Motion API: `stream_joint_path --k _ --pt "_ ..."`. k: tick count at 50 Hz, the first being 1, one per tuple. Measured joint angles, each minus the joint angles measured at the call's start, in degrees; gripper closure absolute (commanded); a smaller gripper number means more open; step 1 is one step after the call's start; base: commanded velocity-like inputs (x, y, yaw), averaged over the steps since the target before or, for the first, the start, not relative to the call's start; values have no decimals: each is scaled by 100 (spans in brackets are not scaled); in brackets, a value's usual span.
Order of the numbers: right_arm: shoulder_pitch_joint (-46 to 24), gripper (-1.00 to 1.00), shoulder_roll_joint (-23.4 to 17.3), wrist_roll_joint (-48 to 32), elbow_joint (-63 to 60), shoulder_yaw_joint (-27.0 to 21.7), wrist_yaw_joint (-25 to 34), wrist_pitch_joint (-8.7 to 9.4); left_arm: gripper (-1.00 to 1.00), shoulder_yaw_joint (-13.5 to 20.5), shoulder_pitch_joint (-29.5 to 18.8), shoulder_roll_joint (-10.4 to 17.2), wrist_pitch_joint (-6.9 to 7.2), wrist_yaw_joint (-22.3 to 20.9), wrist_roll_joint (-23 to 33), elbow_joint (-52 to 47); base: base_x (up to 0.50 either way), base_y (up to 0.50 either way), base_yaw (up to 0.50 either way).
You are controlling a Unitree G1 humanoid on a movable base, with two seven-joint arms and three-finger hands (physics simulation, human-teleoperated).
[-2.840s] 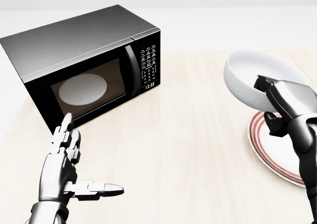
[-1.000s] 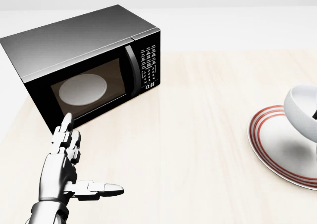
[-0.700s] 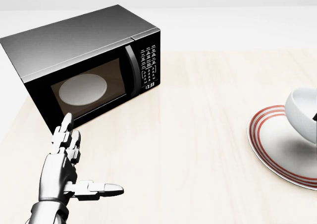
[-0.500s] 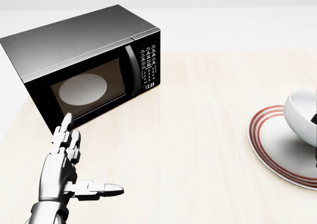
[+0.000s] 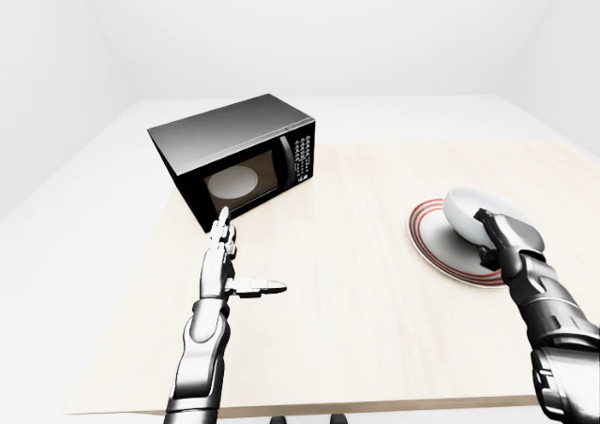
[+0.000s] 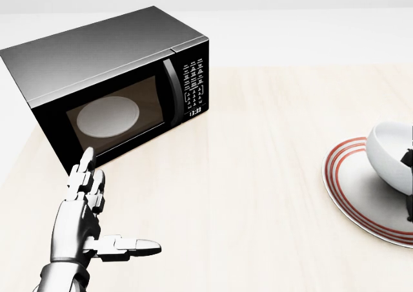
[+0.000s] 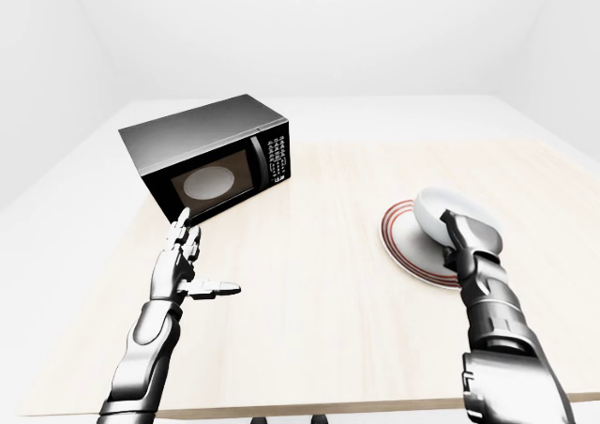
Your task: Pick up the white bowl and put it on the plate.
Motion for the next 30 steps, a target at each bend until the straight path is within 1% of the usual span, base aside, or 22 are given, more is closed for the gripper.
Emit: stream_joint_path --k 12,13,14,16,17,18,25,30 --pt "7 100 10 8 83 21 -56 0 -100 0 0 0 0 0 0 0 0 0 0" --pt "6 93 11 0 87 24 -61 0 -100 0 0 0 0 0 0 0 0 0 0" --pt "6 92 10 5 92 24 -69 0 -100 0 0 0 0 0 0 0 0 0 0" --pt "7 37 10 10 99 27 -79 0 -100 0 0 0 0 0 0 0 0 0 0" --pt "8 -40 9 -3 97 23 -87 0 -100 0 0 0 0 0 0 0 0 0 0" --pt "8 -100 8 -19 91 20 -101 0 -100 0 0 0 0 0 0 0 0 0 0" --pt "12 -100 -26 -68 -56 -52 -102 0 -100 0 0 0 0 0 0 0 0 0 0" --pt "83 -100 -61 -28 -424 -174 81 0 -100 0 0 0 0 0 0 0 0 0 0"
